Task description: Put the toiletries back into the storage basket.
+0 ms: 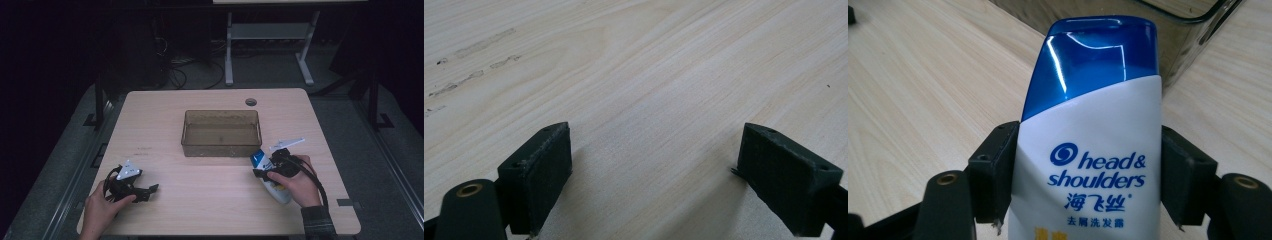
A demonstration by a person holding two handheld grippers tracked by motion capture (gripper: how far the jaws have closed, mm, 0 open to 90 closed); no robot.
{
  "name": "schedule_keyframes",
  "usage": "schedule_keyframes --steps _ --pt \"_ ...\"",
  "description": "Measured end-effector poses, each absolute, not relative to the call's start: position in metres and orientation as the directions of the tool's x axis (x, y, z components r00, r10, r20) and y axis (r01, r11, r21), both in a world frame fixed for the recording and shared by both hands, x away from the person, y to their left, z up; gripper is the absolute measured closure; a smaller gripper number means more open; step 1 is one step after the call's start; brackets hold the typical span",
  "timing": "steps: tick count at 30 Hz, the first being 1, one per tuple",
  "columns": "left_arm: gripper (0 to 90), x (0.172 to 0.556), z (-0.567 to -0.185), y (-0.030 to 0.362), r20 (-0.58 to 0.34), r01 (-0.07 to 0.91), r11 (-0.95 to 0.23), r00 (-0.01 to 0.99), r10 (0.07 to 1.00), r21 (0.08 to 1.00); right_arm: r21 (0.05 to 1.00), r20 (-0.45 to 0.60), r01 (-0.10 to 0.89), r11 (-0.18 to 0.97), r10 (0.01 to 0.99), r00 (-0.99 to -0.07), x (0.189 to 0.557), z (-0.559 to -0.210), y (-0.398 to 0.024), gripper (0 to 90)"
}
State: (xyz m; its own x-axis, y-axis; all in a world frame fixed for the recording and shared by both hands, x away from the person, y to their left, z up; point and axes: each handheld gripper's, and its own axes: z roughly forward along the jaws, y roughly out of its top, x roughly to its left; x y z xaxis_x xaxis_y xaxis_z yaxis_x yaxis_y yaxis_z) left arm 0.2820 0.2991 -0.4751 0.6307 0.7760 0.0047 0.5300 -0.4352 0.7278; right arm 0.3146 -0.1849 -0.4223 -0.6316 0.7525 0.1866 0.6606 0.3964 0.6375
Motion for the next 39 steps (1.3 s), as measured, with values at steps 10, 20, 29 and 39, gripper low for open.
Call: schedule_keyframes --steps 10,20,29,39 --pt "13.1 0.282 -0.475 0.299 0.005 0.53 -0.435 0.631 0.776 0.728 0.702 0.226 0.636 0.321 0.746 -0.626 0.305 -0.418 -0.202 33.1" --pt "13.1 0.282 -0.475 0.299 0.005 0.53 -0.435 0.631 0.776 0.728 0.769 0.246 0.588 0.25 0.733 -0.634 0.299 -0.413 -0.213 33.2" --pt "13.1 0.282 -0.475 0.299 0.004 0.53 -0.435 0.631 0.776 0.728 0.806 0.258 0.557 0.201 0.727 -0.636 0.294 -0.407 -0.22 33.3" --pt "13.1 0.282 -0.475 0.299 0.004 0.53 -0.435 0.631 0.776 0.728 0.831 0.267 0.533 0.158 0.727 -0.632 0.289 -0.403 -0.227 33.4"
